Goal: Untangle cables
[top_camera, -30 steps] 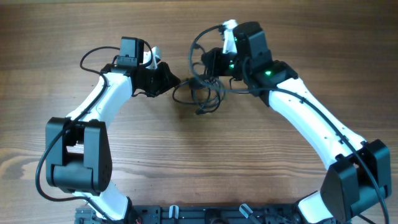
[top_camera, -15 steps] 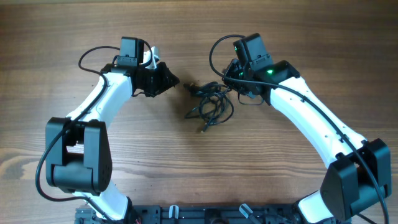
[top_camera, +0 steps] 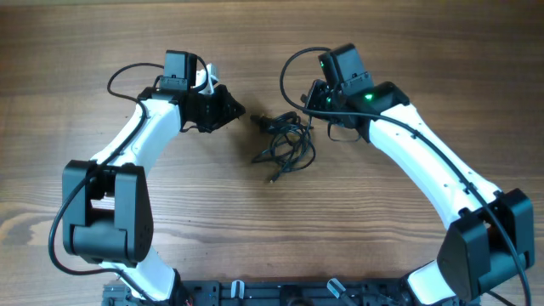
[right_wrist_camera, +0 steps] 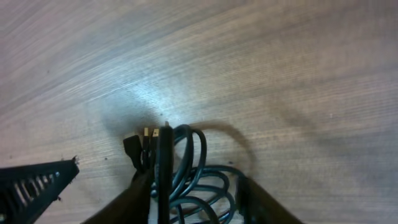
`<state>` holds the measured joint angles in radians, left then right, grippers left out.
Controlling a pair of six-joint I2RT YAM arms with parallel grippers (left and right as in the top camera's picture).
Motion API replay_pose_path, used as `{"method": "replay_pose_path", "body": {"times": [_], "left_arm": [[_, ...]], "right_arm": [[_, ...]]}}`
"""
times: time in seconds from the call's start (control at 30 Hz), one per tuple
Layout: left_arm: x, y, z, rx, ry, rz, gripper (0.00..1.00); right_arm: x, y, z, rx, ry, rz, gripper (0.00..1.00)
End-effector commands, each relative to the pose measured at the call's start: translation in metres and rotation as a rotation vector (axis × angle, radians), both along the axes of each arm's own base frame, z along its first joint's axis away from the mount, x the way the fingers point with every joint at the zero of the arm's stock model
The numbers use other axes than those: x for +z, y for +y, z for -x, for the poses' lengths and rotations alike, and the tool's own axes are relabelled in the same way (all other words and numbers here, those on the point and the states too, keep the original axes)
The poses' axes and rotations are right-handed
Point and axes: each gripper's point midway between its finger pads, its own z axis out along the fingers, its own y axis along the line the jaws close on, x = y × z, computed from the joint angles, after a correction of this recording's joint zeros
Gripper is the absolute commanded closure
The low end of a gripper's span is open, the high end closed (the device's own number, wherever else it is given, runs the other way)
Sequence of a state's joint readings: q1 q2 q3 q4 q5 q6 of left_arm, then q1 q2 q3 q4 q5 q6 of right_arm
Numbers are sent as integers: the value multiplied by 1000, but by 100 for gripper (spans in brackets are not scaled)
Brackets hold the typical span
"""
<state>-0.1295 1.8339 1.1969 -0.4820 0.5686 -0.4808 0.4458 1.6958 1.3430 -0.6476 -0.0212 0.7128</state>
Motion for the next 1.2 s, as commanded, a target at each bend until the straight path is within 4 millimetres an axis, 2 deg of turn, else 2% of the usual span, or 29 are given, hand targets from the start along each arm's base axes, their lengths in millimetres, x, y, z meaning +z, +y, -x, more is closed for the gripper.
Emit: {"method": "replay_pose_path", "body": {"times": [0.0, 0.07, 0.13, 0.2, 0.23, 0.33, 0.47, 0.57, 0.67, 0.77, 0.87, 0.9, 1.03, 1.17], "left_arm": [[-1, 2, -4, 3, -5, -11, 80], [-2, 3, -5, 5, -5, -14, 80], [-2, 3, -5, 6, -5, -16, 80], [-2, 3, -5, 7, -6, -17, 79], [-2, 3, -5, 6, -6, -17, 79], [-2, 3, -5, 7, -5, -17, 77], [-2, 3, -5, 7, -6, -17, 76], [-2, 3, -5, 7, -6, -17, 76], [-2, 3, -5, 7, -5, -17, 76], [-2, 3, -5, 7, -5, -17, 76], [-2, 3, -5, 7, -5, -17, 76], [-2, 3, -5, 7, -5, -17, 76], [-2, 3, -5, 7, -5, -17, 76], [-2, 3, -5, 6, -5, -17, 76]], "right_arm": [[48, -1, -15, 37, -134, 2, 48], [61, 0, -17, 59, -172, 4, 49], [70, 0, -18, 66, -196, 2, 56], [70, -2, -18, 59, -197, 11, 55], [69, -4, -18, 55, -194, 17, 52], [58, -5, -14, 60, -160, 27, 48], [36, 17, -3, 196, -93, -34, 45], [13, 34, 5, 307, -23, -71, 42], [-7, 37, 5, 318, 26, -70, 43], [-16, 37, 4, 317, 44, -64, 58], [-10, 36, 0, 338, 9, -63, 85], [-4, 38, -2, 358, -12, -64, 90], [23, 48, 7, 493, -85, -97, 92], [40, 52, 22, 535, -88, -144, 92]]}}
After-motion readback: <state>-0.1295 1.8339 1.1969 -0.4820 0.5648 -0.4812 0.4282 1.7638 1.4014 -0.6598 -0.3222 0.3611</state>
